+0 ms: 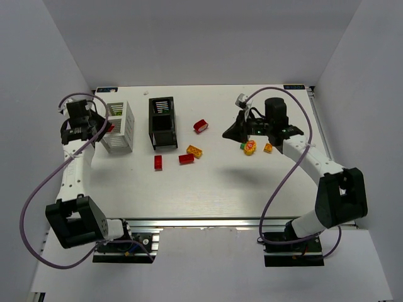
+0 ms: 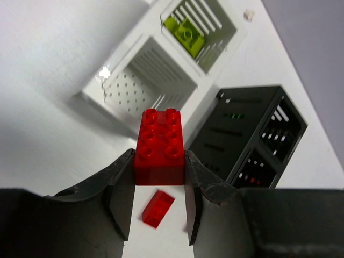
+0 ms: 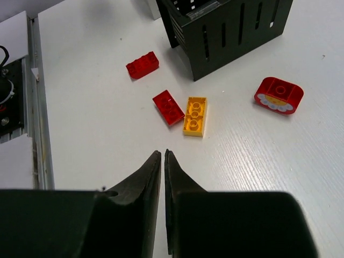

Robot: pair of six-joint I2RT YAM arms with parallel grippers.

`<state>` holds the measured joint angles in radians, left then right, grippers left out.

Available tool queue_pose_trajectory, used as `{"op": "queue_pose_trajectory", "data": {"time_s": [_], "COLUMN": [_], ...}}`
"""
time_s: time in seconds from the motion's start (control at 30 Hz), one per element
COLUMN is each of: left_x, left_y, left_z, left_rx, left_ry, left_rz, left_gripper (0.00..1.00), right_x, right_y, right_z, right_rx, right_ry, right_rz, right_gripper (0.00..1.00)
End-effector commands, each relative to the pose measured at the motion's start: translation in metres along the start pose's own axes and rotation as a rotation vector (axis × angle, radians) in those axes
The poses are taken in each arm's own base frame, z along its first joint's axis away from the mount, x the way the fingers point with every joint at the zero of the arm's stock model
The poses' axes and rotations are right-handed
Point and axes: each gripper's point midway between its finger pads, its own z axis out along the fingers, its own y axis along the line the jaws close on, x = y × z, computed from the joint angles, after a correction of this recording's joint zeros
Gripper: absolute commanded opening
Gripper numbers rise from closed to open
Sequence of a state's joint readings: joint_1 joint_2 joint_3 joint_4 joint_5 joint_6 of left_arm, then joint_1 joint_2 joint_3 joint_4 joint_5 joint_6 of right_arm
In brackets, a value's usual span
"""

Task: Sort the legos into containers by color

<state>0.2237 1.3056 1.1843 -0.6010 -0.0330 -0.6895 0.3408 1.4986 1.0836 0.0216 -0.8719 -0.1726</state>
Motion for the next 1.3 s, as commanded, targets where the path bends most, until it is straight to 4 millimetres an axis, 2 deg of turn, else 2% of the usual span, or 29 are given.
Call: {"op": "queue_pose_trajectory", "data": {"time_s": [0.0, 0.1, 0.13, 0.2, 0.3, 0.4, 0.57, 0.7, 0.83, 0.9, 0.93, 1.0, 1.17, 1.27], "left_x": [-0.038, -0.046, -0.047, -0.042, -0.039, -0.035, -0.028, -0.027, -0.024, -0.022, -0.022, -0.026, -0.030, -0.031], "left_y": [-0.024, -0.025, -0.033, -0.031, -0.029, -0.025, -0.017, -0.013, -0.010, -0.009, -0.008, -0.003, -0.007, -0.009], "left_z": [0.004, 0.020, 0.022, 0.037, 0.048, 0.053, 0.051, 0.051, 0.054, 0.054, 0.054, 0.054, 0.051, 0.048], "left_rx": [0.091, 0.083, 0.113, 0.097, 0.080, 0.055, 0.025, 0.008, -0.009, -0.019, -0.022, -0.049, -0.040, -0.035], "left_ry": [-0.095, -0.100, -0.083, -0.050, -0.027, -0.007, 0.012, 0.013, 0.031, 0.043, 0.047, 0.028, 0.019, 0.018], "left_rz": [-0.028, -0.057, -0.059, -0.065, -0.071, -0.071, -0.071, -0.066, -0.066, -0.065, -0.063, -0.064, -0.065, -0.065], "left_gripper": [0.00, 0.00, 0.00, 0.00, 0.00, 0.00, 0.00, 0.12, 0.34, 0.40, 0.47, 0.51, 0.66, 0.66], "right_x": [-0.013, -0.008, -0.009, -0.005, -0.006, -0.007, -0.010, -0.011, -0.011, -0.012, -0.011, -0.012, -0.010, -0.009], "right_y": [0.014, 0.017, 0.019, 0.017, 0.012, 0.004, -0.007, -0.012, -0.016, -0.017, -0.019, -0.020, -0.023, -0.029], "right_z": [-0.013, -0.019, -0.021, -0.024, -0.030, -0.036, -0.042, -0.043, -0.044, -0.045, -0.046, -0.047, -0.048, -0.049], "right_rx": [-0.017, -0.009, -0.005, 0.005, 0.032, 0.059, 0.096, 0.110, 0.131, 0.140, 0.149, 0.155, 0.179, 0.208], "right_ry": [-0.043, -0.042, -0.047, -0.044, -0.052, -0.060, -0.068, -0.068, -0.066, -0.064, -0.062, -0.061, -0.050, -0.038], "right_rz": [-0.072, -0.064, -0.070, -0.060, -0.061, -0.049, -0.045, -0.045, -0.042, -0.041, -0.040, -0.043, -0.042, -0.028], "right_gripper": [0.13, 0.15, 0.17, 0.19, 0.25, 0.30, 0.33, 0.36, 0.42, 0.43, 0.44, 0.45, 0.51, 0.54]}}
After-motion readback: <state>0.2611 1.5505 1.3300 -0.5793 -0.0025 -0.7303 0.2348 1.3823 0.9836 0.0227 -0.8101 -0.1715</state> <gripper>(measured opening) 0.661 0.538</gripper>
